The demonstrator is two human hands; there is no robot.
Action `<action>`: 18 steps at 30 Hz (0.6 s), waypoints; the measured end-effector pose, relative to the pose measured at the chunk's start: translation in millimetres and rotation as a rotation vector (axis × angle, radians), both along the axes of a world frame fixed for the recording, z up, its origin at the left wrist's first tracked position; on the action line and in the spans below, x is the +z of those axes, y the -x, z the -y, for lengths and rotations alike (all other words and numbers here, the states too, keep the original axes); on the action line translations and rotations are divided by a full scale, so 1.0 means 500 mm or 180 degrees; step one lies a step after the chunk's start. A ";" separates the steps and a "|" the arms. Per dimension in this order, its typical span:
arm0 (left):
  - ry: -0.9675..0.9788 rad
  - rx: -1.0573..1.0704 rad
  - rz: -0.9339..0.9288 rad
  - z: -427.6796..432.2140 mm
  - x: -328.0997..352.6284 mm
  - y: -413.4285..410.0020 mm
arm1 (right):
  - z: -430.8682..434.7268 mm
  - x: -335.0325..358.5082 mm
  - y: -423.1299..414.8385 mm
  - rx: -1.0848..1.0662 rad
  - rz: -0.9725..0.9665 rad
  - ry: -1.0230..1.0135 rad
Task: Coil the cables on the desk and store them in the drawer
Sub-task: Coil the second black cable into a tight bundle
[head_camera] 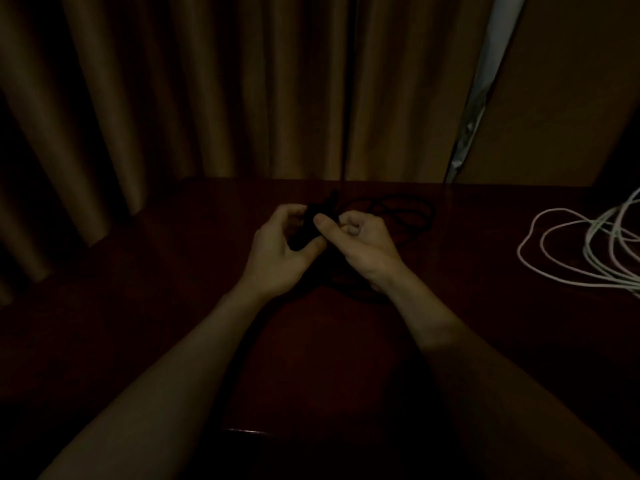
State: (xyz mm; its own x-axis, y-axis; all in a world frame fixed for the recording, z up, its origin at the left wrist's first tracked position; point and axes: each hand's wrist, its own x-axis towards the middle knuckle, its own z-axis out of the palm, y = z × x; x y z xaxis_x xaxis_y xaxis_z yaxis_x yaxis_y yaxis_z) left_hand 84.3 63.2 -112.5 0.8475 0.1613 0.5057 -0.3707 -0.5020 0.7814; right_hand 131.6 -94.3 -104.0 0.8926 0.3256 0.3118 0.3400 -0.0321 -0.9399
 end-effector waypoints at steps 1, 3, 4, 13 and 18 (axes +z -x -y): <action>0.0201 -0.0109 -0.0080 -0.002 0.002 0.000 | 0.002 0.000 0.000 0.0063 0.0020 -0.0013; 0.0605 -0.0260 -0.0282 -0.006 0.003 0.002 | 0.005 -0.004 -0.004 0.0200 0.0036 -0.0038; 0.0807 -0.0298 -0.0402 -0.008 0.005 0.002 | 0.007 -0.005 -0.008 0.0247 0.0023 -0.0028; 0.2371 -0.1217 -0.1116 -0.020 0.028 0.005 | 0.020 0.007 -0.010 0.0543 -0.0288 -0.0059; 0.2155 -0.1349 -0.1148 -0.016 0.030 0.002 | 0.027 0.013 0.000 0.0834 -0.0447 -0.0105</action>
